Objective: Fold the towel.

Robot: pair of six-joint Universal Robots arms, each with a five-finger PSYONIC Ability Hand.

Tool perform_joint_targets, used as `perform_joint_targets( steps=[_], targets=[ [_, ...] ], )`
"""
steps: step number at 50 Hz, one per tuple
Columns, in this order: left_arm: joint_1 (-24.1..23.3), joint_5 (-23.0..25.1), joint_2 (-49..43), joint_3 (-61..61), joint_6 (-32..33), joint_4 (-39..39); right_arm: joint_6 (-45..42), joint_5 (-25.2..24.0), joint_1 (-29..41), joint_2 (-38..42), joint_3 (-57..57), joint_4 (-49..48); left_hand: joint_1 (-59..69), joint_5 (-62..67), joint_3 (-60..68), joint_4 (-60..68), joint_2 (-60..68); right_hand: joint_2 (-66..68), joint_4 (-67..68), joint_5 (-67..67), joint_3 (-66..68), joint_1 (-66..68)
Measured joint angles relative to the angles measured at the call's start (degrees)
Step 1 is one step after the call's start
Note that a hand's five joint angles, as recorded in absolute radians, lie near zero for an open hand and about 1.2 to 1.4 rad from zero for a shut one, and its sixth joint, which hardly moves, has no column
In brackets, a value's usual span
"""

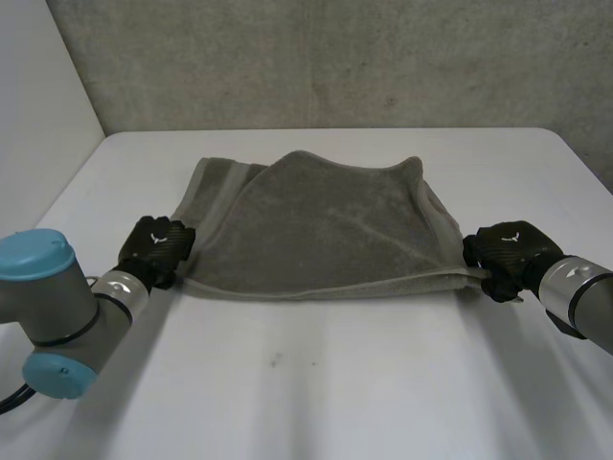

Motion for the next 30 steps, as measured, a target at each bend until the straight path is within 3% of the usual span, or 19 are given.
perform_joint_targets(
  steps=[6,14,30],
  targets=[
    [0.8,0.7,0.1,0.5,0.1,-4.8,0.0,0.0,-0.1,0.0,0.0,0.0,-9.3,-9.6,-9.8,-9.6,-9.4,0.0,0.0,0.0,0.0,0.0],
    [3.5,1.1,0.2,1.1,0.3,-7.9,-0.1,0.0,-0.1,0.0,0.0,0.0,-11.0,-11.7,-11.7,-11.6,-11.2,0.0,0.0,0.0,0.0,0.0],
    [3.9,0.9,-1.5,4.2,-0.2,-7.5,-0.1,0.0,0.0,0.0,0.4,0.1,2.2,1.5,1.7,1.7,2.2,0.0,0.0,0.0,0.0,0.0]
  ],
)
